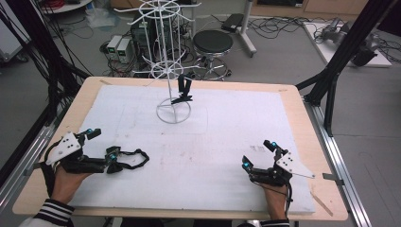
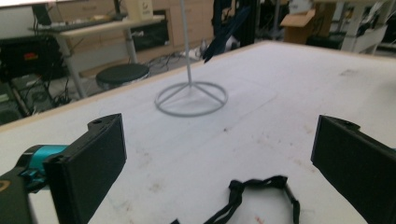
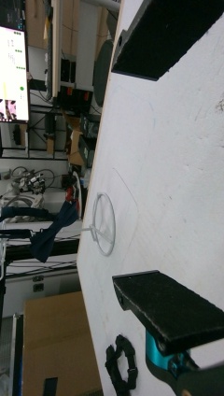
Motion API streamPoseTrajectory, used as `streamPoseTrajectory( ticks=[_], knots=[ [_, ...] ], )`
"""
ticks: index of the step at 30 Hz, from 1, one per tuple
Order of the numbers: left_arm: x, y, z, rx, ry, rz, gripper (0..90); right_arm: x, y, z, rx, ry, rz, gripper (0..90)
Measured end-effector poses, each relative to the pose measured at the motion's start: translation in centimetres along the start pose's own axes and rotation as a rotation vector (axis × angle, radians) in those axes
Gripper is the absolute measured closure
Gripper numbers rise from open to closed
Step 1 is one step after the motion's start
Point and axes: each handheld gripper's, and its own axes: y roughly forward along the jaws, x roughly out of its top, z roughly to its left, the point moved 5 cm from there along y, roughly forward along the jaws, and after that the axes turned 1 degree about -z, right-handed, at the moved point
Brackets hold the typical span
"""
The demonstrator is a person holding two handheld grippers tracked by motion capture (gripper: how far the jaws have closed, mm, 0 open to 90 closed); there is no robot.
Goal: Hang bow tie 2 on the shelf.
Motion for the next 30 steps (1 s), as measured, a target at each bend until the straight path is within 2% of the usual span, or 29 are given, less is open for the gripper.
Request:
streamPoseTrajectory(
  ticks=[2, 7, 13, 19, 22, 30],
  knots=[
    [-0.1, 0.0, 0.0, 0.006, 0.004, 0.046, 3.7, -0.1, 0.1, 0.0, -0.002, -0.003, -0.001, 0.8],
    [0.1, 0.0, 0.2, 0.008, -0.002, 0.112, 3.7, -0.5, 0.4, 0.1, 0.007, 0.001, 0.005, 0.8],
    [0.4, -0.3, 0.5, 0.021, 0.015, 0.212, 3.7, -0.8, 0.6, 0.4, 0.009, -0.004, 0.01, 0.8],
    [0.8, -0.5, 0.8, 0.044, 0.005, 0.281, 3.7, -1.0, 0.6, 0.5, 0.0, 0.005, 0.01, 0.8],
    [0.7, -0.3, 0.9, 0.036, -0.002, 0.33, 3.8, -1.0, 0.6, 0.5, -0.003, -0.007, 0.007, 0.8],
    [0.3, 0.7, 1.0, 0.019, -0.016, 0.405, 3.7, -1.0, 0.6, 0.7, -0.002, -0.014, 0.004, 0.8]
  ],
)
